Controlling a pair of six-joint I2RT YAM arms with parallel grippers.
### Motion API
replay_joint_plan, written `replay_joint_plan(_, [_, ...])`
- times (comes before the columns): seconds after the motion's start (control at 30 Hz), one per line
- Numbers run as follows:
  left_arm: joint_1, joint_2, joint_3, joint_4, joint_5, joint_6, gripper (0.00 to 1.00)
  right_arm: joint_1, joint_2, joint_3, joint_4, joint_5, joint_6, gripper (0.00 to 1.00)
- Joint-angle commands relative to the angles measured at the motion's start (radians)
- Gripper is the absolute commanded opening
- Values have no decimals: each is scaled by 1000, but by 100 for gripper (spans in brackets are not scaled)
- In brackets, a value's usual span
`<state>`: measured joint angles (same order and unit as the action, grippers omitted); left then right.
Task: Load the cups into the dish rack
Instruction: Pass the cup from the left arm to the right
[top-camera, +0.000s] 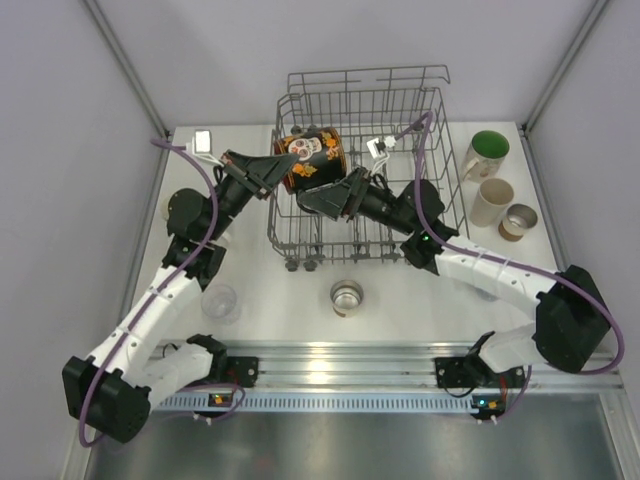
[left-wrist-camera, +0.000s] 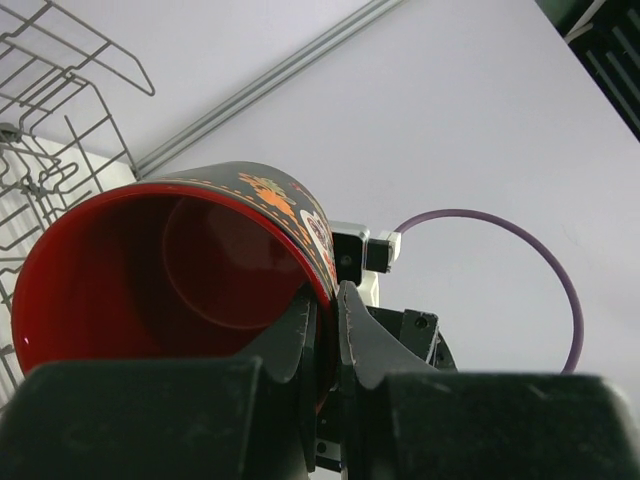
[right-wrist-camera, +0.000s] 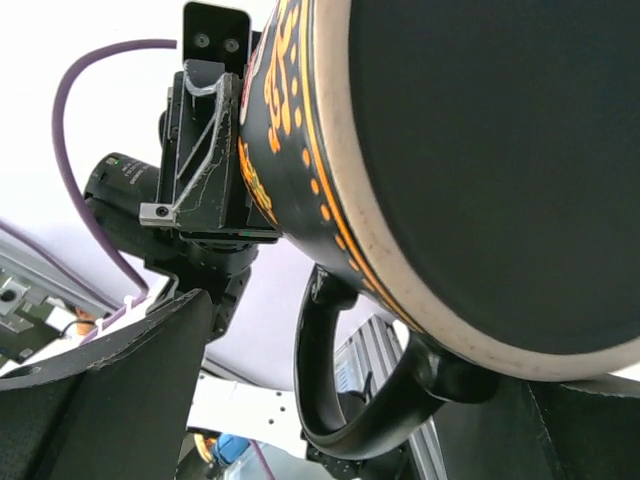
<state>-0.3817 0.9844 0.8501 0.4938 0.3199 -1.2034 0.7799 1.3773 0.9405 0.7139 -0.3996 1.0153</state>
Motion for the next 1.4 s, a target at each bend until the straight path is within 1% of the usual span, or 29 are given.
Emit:
replay_joint_plan(0.0, [-26,-27,3,273,-34,-53,0,27,6,66,85,-22,11,82])
replay_joint_plan(0.07, [-29,-21,-9,288,-38,-68,0,27,14,72,93,-30,20,81])
replay_joint_plan(0.13, [-36,-15,-9,289,-35,-71,0,25,20,69,105,-31,25,77])
replay_joint_plan(0.17, [-37,-13,-13,289,-35,-80,0,27,20,66,111,-31,26,69])
replay_joint_plan(0.23, [-43,-10,-17,290,-33,-82,0,27,23,66,125,-31,31,63])
replay_joint_plan(0.27, [-48,-10,-20,290,-35,-79,0,27,28,66,134,-33,40,56])
replay_joint_plan(0.33, [-57,-15,-28,292,-33,-71,0,27,39,66,157,-44,60,51])
replay_joint_plan(0.37, [-59,-15,-31,292,-28,-61,0,25,46,67,166,-48,65,44])
replay_joint_plan(0.43, [-63,-15,-39,292,-16,-58,0,27,60,61,215,-59,83,36])
replay_joint_plan(0.47, [-62,-19,-54,290,-7,-56,0,27,65,52,237,-61,100,30])
replay_joint_plan(0.63, [-62,-59,-129,296,2,-36,0,24,78,21,323,-67,123,17])
replay_joint_plan(0.67, [-62,-65,-138,295,7,-30,0,21,78,11,331,-65,123,10])
replay_joint_plan(0.73, [-63,-70,-160,295,22,-22,0,15,77,0,349,-59,127,0])
replay_joint_plan(0.87, [-62,-67,-180,295,60,7,0,-2,71,-41,395,-50,146,0])
replay_joint_plan(1.0, [-62,-73,-204,295,61,38,0,-30,60,-77,430,-47,164,0])
replay_joint_plan(1.03, [-62,-73,-209,293,50,41,2,-34,57,-86,436,-42,169,0])
replay_joint_plan(1.07, [-63,-72,-217,293,45,44,11,-40,52,-103,440,-38,169,0])
replay_joint_plan(1.13, [-63,-66,-218,293,41,45,19,-57,39,-114,443,-33,167,0])
replay_joint_plan(1.17, [-63,-59,-217,295,44,48,27,-63,34,-124,443,-31,167,0])
replay_joint_plan(1.23, [-62,-53,-210,293,54,50,36,-83,26,-135,450,-30,169,0])
replay_joint_plan(1.27, [-62,-46,-209,295,64,53,45,-90,22,-143,450,-30,167,0])
replay_joint_plan(1.37, [-63,-39,-201,293,76,61,56,-111,19,-154,443,-41,164,0])
